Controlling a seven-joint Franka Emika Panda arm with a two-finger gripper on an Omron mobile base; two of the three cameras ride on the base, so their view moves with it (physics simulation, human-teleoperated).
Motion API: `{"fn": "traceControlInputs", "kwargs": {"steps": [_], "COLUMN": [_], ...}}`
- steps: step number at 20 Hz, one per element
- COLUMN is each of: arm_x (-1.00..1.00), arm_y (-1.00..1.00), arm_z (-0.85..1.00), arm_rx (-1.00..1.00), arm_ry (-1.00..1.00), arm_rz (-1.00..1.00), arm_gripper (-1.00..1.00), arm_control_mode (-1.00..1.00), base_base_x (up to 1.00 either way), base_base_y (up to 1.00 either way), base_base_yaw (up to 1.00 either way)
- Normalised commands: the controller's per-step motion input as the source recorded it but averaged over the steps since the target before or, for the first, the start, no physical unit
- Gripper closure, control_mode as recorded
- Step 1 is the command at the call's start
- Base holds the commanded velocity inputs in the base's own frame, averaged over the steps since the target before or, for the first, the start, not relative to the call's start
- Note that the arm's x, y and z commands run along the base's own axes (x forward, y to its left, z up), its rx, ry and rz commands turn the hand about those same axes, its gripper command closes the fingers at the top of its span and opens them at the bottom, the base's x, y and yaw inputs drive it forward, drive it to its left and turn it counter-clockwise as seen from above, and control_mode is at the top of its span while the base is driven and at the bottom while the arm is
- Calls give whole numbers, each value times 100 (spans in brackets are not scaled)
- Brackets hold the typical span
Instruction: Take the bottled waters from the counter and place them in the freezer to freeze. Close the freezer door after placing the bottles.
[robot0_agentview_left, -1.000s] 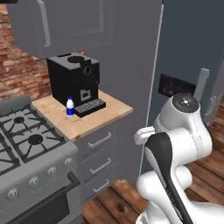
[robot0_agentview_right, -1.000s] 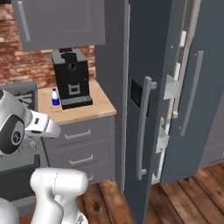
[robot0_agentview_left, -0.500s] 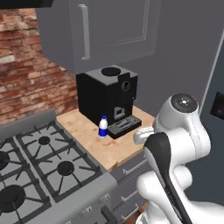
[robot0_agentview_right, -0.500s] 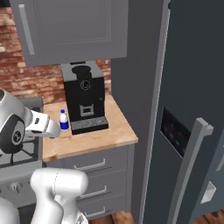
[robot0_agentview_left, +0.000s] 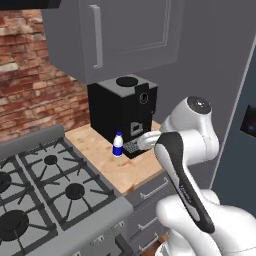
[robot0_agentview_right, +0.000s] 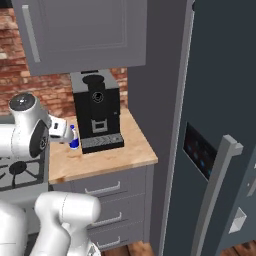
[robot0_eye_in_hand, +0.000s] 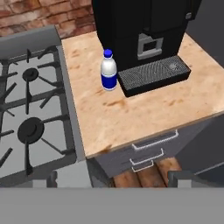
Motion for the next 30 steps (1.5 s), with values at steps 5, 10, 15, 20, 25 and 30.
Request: {"fn": "traceControlInputs", "kwargs": {"steps": [5,10,15,20,25,30], "arm_x": [98,17,19,40,38,40], "arm_y": [52,15,4,0,0,1], "arm_z": [-5,-26,-24,-37,-30,-19], "arm_rx": [10,-18,-18,-2,0,3], "arm_ry": [3,11,1,0,0,0], "arm_rz": [9,-13,-10,0,0,0], "arm_gripper": [-100,-100,-100,-100,-100,-100], "arm_control_mode": [-100,-100,-100,-100,-100,-100], "base_base_x": [0,0,0,0,0,0], "base_base_y": [0,0,0,0,0,0], "base_base_yaw": [0,0,0,0,0,0]}}
